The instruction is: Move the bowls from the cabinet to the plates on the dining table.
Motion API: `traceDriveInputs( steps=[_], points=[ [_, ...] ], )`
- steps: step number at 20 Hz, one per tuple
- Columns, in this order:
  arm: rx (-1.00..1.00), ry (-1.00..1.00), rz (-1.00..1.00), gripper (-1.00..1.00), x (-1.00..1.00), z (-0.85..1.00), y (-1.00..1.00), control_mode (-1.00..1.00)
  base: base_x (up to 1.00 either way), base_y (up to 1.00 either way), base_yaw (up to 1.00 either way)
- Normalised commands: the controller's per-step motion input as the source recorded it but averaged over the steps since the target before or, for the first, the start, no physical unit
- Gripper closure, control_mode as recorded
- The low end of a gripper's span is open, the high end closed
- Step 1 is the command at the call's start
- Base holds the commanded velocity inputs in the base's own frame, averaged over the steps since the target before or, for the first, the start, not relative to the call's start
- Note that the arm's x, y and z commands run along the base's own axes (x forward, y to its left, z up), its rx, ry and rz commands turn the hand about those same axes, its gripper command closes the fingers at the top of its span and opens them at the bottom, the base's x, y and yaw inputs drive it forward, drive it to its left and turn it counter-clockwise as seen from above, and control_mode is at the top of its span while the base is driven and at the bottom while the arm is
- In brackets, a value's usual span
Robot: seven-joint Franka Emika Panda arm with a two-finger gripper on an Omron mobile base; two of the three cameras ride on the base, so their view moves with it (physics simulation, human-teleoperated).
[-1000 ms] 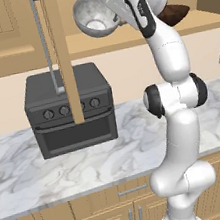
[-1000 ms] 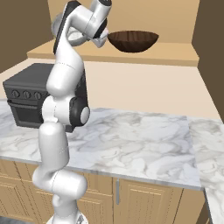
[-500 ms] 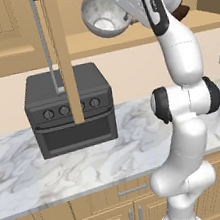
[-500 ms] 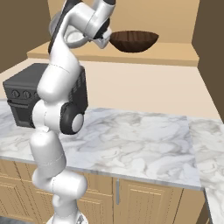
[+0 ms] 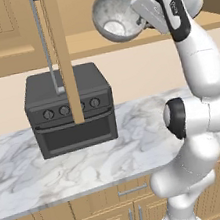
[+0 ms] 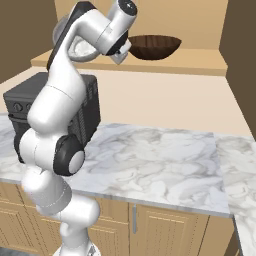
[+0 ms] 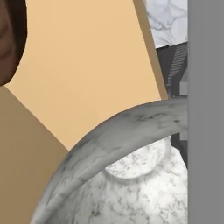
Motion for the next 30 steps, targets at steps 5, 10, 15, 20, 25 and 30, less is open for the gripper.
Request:
traceDriveInputs(
  steps=[5, 10, 15, 20, 25, 30],
  points=[
    [0.02, -0.04, 0.00, 1.00, -0.62, -0.04, -0.12, -1.00, 0.00, 0.00, 0.00],
    [0.05, 0.00, 0.00, 1.00, -0.61, 0.09, -0.14, -1.00, 0.00, 0.00, 0.00],
    [0.07, 0.08, 0.00, 1.00, -0.53, 0.21, -0.24, -1.00, 0.00, 0.00, 0.00],
    [0.03, 0.07, 0.00, 1.00, -0.57, 0.11, -0.21, -1.00, 0.00, 0.00, 0.00],
    [0.01, 0.07, 0.00, 1.00, -0.57, 0.04, -0.15, -1.00, 0.00, 0.00, 0.00],
    [0.00, 0.06, 0.00, 1.00, -0.58, 0.00, -0.04, -1.00, 0.00, 0.00, 0.00]
  ],
)
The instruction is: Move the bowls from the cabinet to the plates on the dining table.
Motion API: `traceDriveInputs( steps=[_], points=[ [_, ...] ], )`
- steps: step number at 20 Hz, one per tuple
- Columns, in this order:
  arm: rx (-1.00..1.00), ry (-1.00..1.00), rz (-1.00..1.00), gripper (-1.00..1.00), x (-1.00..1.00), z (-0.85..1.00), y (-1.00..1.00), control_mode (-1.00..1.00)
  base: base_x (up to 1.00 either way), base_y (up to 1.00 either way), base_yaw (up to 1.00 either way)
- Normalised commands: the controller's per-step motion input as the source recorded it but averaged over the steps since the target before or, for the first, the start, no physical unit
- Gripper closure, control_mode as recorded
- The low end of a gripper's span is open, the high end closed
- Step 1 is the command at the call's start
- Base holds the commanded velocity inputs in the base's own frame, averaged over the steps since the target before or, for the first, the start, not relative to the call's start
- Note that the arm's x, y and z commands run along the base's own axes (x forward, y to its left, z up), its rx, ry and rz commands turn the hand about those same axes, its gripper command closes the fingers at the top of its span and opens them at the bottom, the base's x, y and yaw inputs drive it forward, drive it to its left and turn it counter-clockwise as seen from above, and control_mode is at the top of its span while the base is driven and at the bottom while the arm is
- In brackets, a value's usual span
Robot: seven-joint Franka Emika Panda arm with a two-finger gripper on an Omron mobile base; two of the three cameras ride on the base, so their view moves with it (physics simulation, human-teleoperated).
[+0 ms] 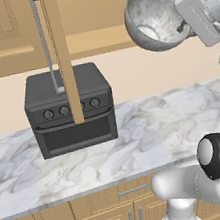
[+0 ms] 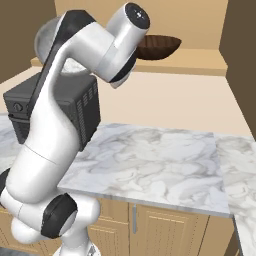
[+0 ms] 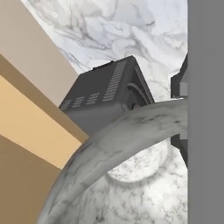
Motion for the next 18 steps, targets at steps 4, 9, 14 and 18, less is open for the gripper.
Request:
traceDriveInputs(
  steps=[4, 9, 14, 18],
  points=[
    [-0.04, 0.09, 0.00, 1.00, -0.50, 0.00, 0.00, -1.00, 0.00, 0.00, 0.00],
    [-0.08, 0.17, -0.01, 1.00, -0.28, -0.01, 0.00, -1.00, 0.00, 0.00, 0.00],
    [-0.11, 0.20, -0.04, 1.00, -0.13, -0.11, -0.06, -1.00, 0.00, 0.00, 0.00],
    [-0.11, 0.21, -0.06, 1.00, -0.09, -0.20, -0.04, -1.00, 0.00, 0.00, 0.00]
  ],
)
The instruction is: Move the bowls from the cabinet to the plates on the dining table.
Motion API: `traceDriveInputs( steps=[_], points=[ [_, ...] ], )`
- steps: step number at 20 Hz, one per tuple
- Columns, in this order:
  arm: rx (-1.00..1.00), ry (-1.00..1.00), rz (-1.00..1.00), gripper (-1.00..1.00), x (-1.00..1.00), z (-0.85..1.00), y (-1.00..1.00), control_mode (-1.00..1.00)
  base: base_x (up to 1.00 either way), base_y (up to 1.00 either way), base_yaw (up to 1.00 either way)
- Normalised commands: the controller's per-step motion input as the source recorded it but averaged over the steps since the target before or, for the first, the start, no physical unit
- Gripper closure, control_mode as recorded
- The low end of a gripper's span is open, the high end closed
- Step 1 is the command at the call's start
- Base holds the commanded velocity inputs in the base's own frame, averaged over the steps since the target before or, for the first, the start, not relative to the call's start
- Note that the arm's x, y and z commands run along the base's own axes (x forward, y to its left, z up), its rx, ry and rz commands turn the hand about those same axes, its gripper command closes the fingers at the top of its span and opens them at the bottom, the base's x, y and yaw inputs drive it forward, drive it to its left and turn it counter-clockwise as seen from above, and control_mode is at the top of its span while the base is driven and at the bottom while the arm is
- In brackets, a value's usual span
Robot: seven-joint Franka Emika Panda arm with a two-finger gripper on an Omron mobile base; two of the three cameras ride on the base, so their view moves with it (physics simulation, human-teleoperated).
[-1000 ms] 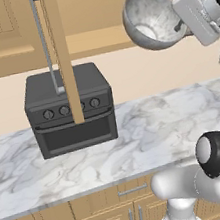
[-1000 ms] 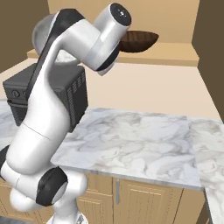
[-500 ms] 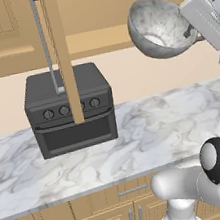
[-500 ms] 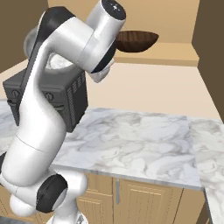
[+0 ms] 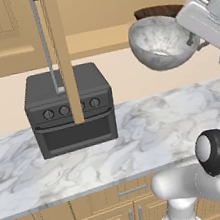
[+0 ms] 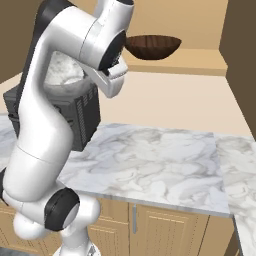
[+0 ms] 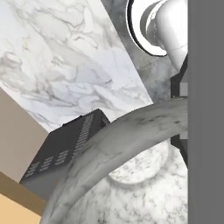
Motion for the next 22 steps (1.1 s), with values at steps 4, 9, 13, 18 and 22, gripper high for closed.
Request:
traceDriveInputs(
  steps=[4, 9, 13, 18, 22],
  points=[
    [-0.10, 0.12, -0.07, 1.00, -0.07, -0.18, 0.00, -1.00, 0.00, 0.00, 0.00],
    [-0.10, 0.11, -0.05, 1.00, -0.05, -0.13, 0.00, -1.00, 0.00, 0.00, 0.00],
    [-0.09, 0.11, -0.03, 1.00, -0.11, -0.12, 0.02, -1.00, 0.00, 0.00, 0.00],
    [-0.07, 0.08, -0.03, 1.00, -0.11, -0.08, 0.03, 1.00, -0.03, 0.00, -0.01],
    [0.00, 0.00, 0.00, 1.00, 0.00, 0.00, 0.00, 1.00, -0.27, -0.01, -0.04]
  ],
)
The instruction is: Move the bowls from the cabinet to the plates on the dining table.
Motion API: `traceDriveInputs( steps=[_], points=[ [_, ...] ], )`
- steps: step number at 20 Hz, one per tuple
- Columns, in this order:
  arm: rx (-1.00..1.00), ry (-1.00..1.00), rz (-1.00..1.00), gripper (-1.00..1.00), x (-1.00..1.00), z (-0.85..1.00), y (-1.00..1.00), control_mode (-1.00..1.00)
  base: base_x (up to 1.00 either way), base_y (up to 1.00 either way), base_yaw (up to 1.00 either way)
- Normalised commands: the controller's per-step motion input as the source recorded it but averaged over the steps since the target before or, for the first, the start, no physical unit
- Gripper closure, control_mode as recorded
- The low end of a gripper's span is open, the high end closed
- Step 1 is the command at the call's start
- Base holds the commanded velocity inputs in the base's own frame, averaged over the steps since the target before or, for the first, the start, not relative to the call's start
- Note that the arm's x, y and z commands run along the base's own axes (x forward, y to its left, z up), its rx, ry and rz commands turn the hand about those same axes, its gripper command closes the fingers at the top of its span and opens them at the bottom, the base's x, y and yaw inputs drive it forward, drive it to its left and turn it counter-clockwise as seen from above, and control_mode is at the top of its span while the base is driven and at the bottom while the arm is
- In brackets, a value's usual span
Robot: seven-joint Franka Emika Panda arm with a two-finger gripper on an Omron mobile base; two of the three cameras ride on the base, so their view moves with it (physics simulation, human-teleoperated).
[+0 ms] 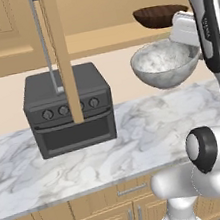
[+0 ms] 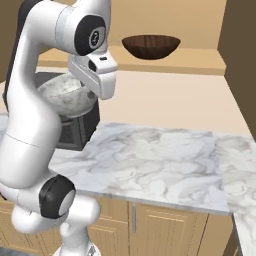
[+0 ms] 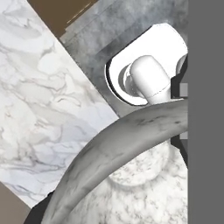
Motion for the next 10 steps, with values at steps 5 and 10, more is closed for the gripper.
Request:
traceDriveInputs(
  steps=[5, 10],
  points=[
    [0.00, 0.00, 0.00, 1.00, 0.00, 0.00, 0.00, 1.00, -0.45, -0.03, -0.07],
    [0.00, 0.00, 0.00, 1.00, 0.00, 0.00, 0.00, 1.00, -0.60, 0.00, -0.06]
  ],
)
